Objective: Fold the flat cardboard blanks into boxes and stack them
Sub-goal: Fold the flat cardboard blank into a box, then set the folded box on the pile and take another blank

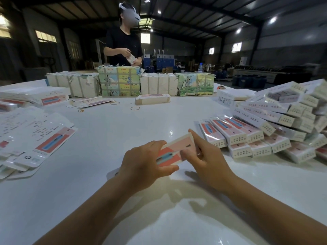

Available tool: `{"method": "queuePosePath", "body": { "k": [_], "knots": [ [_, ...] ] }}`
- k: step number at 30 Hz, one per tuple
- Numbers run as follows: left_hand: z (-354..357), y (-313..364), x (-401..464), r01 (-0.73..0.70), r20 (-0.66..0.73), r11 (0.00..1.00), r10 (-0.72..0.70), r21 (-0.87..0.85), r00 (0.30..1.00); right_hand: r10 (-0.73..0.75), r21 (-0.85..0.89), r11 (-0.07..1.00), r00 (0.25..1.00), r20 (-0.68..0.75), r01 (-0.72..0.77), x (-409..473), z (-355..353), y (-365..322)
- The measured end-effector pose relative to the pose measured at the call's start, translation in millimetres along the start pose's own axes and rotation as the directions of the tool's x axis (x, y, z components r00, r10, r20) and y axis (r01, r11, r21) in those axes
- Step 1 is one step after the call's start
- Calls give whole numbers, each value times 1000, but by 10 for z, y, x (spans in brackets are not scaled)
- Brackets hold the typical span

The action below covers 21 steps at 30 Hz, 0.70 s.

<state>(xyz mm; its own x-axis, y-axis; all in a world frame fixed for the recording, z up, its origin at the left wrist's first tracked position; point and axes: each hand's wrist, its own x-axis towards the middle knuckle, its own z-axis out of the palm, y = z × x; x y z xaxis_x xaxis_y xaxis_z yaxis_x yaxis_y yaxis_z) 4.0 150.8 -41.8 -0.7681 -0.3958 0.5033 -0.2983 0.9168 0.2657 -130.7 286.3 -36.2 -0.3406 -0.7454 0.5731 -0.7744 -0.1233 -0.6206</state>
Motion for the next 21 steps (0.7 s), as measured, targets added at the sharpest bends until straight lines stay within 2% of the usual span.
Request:
{"method": "queuePosePath", "body": {
  "k": [2, 4, 6, 9, 11, 13, 15, 17, 19, 21],
  "knots": [
    [-14, -59, 15, 7, 13, 1000, -7, -6, 1000, 41, 73, 996, 997, 65, -46, 3, 17, 16],
    [-52, -100, 26, 13, 27, 1000, -13, -3, 1000, 49, 61, 997, 997, 54, -53, 5, 8, 44],
    [-89, -127, 42, 0, 47, 1000, 0, 1, 999, -40, -56, 998, 997, 63, 43, 4, -36, 84],
    [-123, -142, 31, 7, 127, 1000, -7, 1, 992, -171, -289, 931, 966, 193, 222, 5, -102, 143],
    [-137, -142, 15, 11, 175, 999, -17, 34, 984, -192, -395, 880, 958, 212, 264, 2, -97, 162],
    [-141, -123, 2, -33, 130, 995, 21, 89, 991, -211, -460, 845, 960, 185, 274, 11, -99, 172],
    [-139, -115, 9, -147, -61, 975, 159, 164, 985, -218, -497, 831, 968, 123, 250, 60, -165, 189],
    [-129, -115, 33, -151, -236, 969, 196, 195, 952, -183, -515, 843, 983, -10, 152, 169, -353, 204],
    [-76, -139, 45, -105, -253, 978, 148, 178, 956, -147, -480, 876, 970, -195, 37, 358, -684, 194],
    [46, -181, 35, -75, -173, 987, 100, 144, 980, -133, -395, 918, 911, -390, -35, 601, -1152, 194]
  ]
}}
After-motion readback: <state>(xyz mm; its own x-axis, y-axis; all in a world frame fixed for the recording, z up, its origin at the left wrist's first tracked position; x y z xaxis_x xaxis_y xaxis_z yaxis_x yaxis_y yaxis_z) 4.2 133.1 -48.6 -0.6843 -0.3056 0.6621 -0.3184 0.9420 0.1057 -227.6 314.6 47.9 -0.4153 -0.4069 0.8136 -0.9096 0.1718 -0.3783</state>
